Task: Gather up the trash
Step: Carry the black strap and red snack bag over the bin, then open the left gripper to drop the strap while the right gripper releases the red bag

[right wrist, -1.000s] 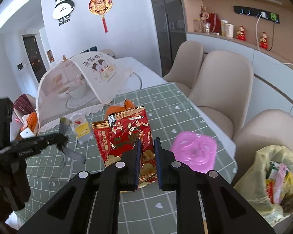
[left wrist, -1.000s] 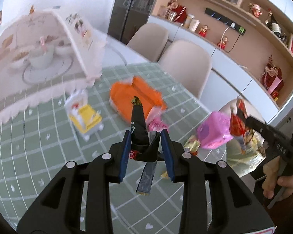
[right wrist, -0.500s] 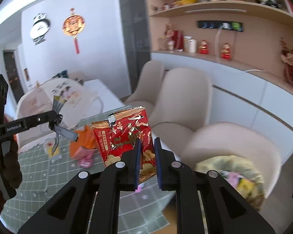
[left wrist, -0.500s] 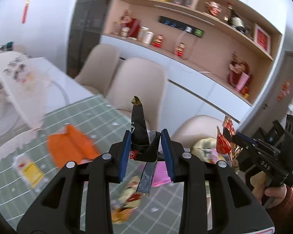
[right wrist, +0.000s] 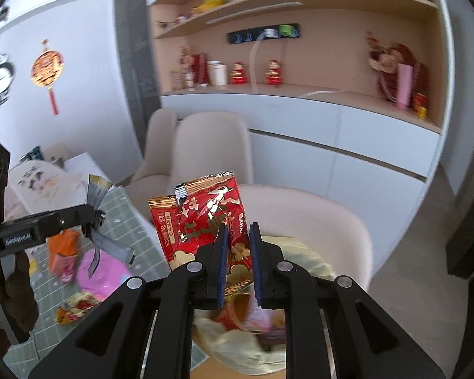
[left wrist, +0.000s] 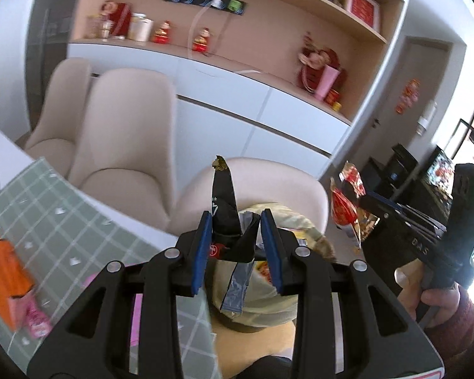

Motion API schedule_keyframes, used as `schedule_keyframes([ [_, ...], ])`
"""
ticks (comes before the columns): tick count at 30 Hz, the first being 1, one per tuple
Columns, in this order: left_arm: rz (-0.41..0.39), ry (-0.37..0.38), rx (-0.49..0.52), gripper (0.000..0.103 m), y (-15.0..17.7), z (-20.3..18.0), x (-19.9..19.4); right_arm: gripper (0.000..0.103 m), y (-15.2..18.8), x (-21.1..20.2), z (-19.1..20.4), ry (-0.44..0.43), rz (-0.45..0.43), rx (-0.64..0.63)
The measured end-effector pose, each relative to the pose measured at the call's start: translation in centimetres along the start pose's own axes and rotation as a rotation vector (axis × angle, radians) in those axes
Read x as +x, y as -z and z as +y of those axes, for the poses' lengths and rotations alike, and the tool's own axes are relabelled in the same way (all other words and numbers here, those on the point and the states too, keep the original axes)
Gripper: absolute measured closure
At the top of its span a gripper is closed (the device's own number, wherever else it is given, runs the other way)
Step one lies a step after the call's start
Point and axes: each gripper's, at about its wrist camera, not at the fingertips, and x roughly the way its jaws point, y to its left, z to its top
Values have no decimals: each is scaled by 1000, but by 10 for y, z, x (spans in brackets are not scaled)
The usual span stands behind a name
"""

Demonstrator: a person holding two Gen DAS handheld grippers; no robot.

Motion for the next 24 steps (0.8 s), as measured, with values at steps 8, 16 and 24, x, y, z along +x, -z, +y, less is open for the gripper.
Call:
schedule_keyframes([
  [8, 74, 64, -5, 72, -3, -16, 52, 88, 1, 14, -42, 60, 14, 45],
  [16, 154, 101, 10, 72, 4, -28, 92, 88, 7, 30, -61, 73, 43, 81],
  [24, 227, 121, 18, 71, 10, -39, 136, 88, 2, 44, -69, 91, 43, 78],
])
